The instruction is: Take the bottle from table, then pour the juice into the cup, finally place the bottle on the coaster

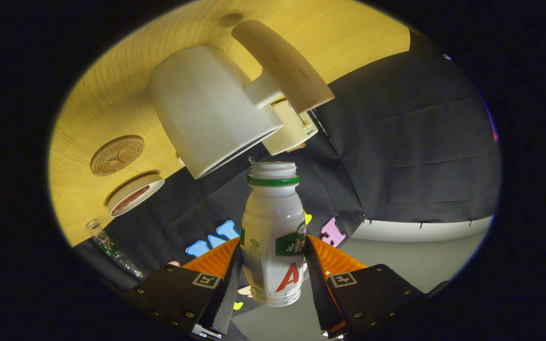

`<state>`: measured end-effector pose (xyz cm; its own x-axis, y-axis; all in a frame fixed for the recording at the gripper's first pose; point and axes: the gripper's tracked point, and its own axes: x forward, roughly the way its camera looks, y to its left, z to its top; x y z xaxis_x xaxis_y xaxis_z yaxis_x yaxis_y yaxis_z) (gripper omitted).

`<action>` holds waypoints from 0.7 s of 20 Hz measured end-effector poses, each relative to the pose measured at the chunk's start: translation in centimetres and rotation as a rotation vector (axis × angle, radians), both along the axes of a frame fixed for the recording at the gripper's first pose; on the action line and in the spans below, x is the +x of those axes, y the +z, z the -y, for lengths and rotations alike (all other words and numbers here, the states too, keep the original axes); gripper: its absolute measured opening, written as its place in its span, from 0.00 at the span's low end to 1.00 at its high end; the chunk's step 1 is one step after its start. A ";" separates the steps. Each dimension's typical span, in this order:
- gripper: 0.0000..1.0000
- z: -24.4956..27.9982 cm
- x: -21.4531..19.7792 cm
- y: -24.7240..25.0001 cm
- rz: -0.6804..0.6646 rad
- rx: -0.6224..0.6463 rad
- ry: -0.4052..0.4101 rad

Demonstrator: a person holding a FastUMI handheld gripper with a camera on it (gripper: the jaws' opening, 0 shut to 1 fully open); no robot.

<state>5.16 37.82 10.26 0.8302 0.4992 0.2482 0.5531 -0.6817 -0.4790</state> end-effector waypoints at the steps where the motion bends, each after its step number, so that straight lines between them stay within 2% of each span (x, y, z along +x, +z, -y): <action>1: 0.69 -0.2 0.0 0.0 0.001 -0.017 0.002; 8: 0.69 -0.9 -0.3 0.3 0.039 -0.116 0.029; 14: 0.69 -0.9 -0.4 0.2 0.045 -0.133 0.029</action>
